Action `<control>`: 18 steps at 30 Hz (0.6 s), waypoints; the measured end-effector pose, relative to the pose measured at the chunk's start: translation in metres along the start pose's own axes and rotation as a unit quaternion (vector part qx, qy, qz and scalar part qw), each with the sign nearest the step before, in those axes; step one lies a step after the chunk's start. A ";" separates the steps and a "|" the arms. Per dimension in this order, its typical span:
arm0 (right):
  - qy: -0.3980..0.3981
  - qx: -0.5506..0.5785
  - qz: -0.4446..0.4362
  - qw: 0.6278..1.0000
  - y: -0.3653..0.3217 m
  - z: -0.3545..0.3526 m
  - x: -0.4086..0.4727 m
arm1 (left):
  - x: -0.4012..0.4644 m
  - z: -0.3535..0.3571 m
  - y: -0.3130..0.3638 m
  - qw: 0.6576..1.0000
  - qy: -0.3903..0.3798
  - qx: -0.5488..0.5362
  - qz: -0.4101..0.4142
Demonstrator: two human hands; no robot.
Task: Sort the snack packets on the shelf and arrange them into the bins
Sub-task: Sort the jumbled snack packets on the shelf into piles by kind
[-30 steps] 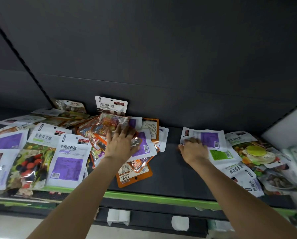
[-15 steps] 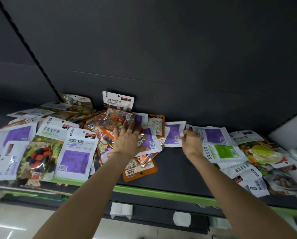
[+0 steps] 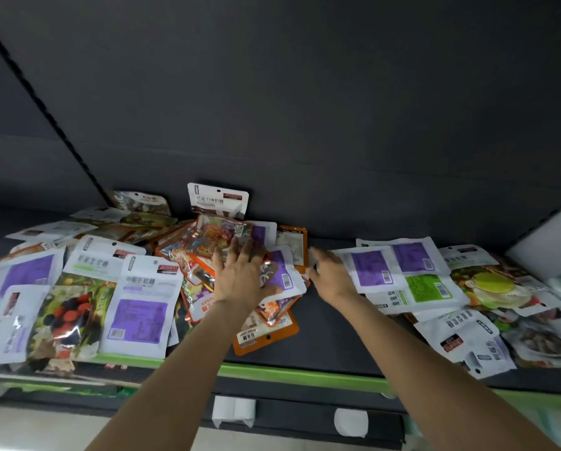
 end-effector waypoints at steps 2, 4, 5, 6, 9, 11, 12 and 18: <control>-0.026 -0.005 0.003 1.000 -0.002 0.005 0.013 | 0.001 -0.002 0.000 1.000 0.001 0.000 -0.001; -0.038 -0.018 0.015 0.999 -0.003 0.002 0.028 | 0.006 -0.008 -0.003 1.000 0.010 0.003 0.001; -0.041 -0.028 0.022 0.998 -0.003 0.002 0.034 | 0.007 -0.009 -0.004 1.000 0.012 0.006 0.002; -0.042 -0.035 0.032 0.998 -0.003 0.001 0.038 | 0.008 -0.009 -0.006 1.000 0.013 0.008 0.002; -0.021 0.019 0.086 0.996 0.003 0.003 0.043 | 0.005 -0.003 -0.007 1.000 0.009 0.002 -0.001; 0.007 0.075 0.109 0.991 0.007 0.001 0.038 | 0.002 0.001 -0.008 1.000 0.012 -0.003 0.001; 0.023 0.093 0.108 0.990 0.007 -0.003 0.035 | 0.001 0.001 -0.009 1.000 0.015 -0.005 0.003; 0.147 0.187 0.106 0.966 0.042 -0.046 0.002 | 0.000 0.002 -0.011 1.000 0.025 -0.005 0.007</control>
Point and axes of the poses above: each hand's wrist, its own x-axis towards the middle knuckle, its own z-axis out of the palm, y = z × x, the point moved 5 cm from there along x, towards the middle knuckle, and after that the axes turned 5 degrees about -y, right-handed, at the moved point
